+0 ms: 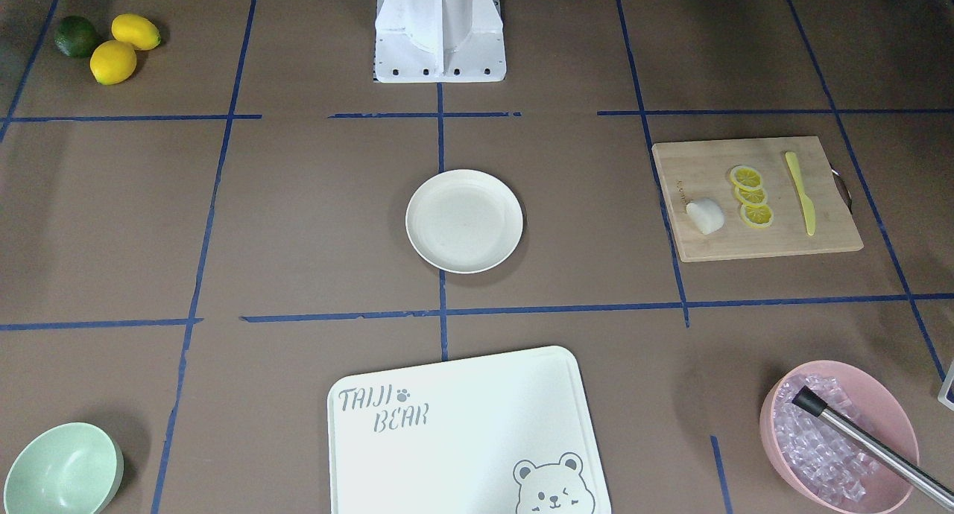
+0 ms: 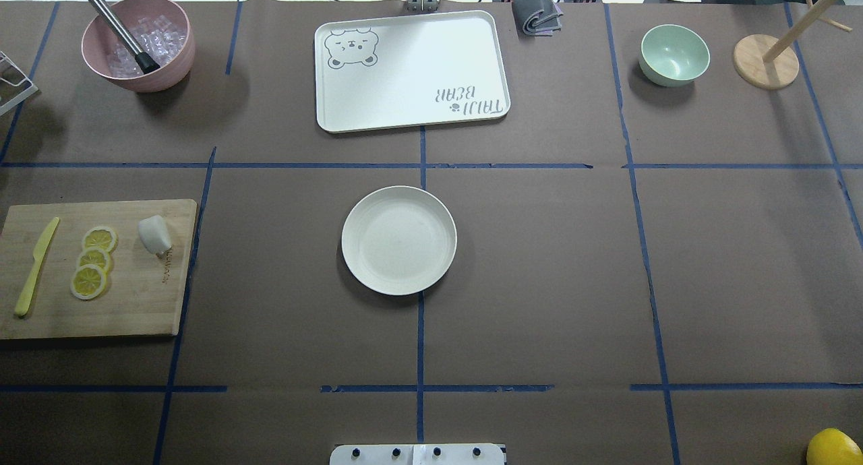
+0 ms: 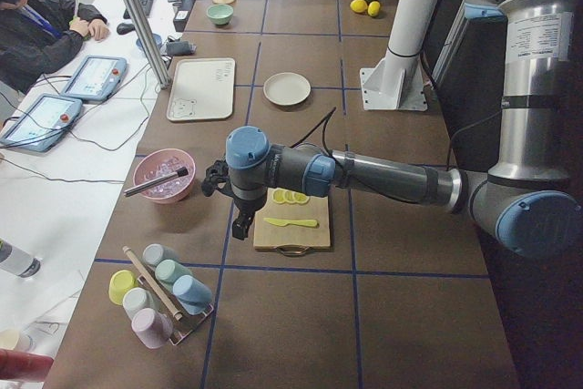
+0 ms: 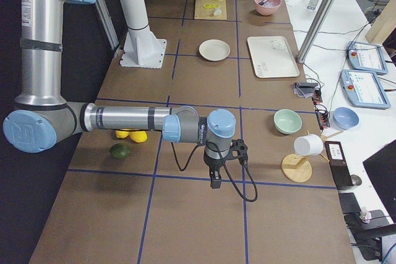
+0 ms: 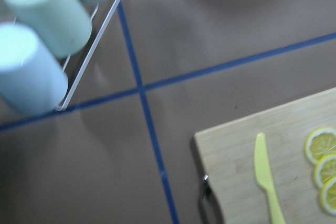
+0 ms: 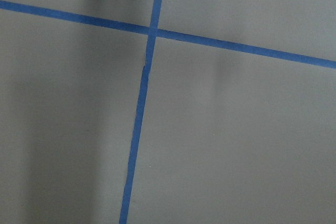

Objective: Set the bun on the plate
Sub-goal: 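Reach the left gripper to the white bun on the cutting board and grasp it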

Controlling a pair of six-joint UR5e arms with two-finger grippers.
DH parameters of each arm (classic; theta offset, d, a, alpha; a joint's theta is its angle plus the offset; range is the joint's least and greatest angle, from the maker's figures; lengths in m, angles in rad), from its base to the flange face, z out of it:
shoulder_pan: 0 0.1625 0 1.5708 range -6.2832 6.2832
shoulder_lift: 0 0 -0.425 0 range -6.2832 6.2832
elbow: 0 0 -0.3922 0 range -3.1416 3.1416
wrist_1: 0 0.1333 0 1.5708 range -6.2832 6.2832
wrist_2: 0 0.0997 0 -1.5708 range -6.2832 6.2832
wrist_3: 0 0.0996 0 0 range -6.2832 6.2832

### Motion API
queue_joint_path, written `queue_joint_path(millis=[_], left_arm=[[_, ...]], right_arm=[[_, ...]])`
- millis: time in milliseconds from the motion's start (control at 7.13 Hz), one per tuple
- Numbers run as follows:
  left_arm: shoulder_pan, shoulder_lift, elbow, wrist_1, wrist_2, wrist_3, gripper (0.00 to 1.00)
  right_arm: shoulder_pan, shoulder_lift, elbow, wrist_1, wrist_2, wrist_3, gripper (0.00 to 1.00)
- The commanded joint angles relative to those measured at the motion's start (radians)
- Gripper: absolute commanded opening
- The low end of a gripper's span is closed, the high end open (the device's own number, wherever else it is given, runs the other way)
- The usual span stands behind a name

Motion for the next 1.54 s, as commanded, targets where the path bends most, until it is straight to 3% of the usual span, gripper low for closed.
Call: queue_joint_path(millis=[0,421,561,841,1121,1402], left_arm=[[0.204,-0.009,-0.065,-0.038,-0.083,-0.276,1.0],[0.416,-0.018,-0.106,-0.288,0.176,-0.986,1.0],[0.478,-0.045,-0.106,-0.29,0.243,-1.129,1.0],[0.614,-0.088,-0.098,-0.291,0.388,-1.305,1.0],[0.707,-0.105,-0.06,-0.295,0.443,-1.341,1.0],[0.728,-0.13,0.005,-0.298,0.457,-1.341,1.0]], right_arm=[[0.001,-0.001,0.005,0.001,0.006,0.01,1.0],[0.001,-0.003,0.004,0.001,0.006,0.01,1.0],[0.001,-0.003,0.004,0.001,0.006,0.01,1.0],[0.001,-0.004,0.004,0.001,0.006,0.01,1.0],[0.001,-0.004,0.004,0.001,0.007,0.01,1.0],[0.001,-0.004,0.004,0.001,0.007,0.008,1.0]])
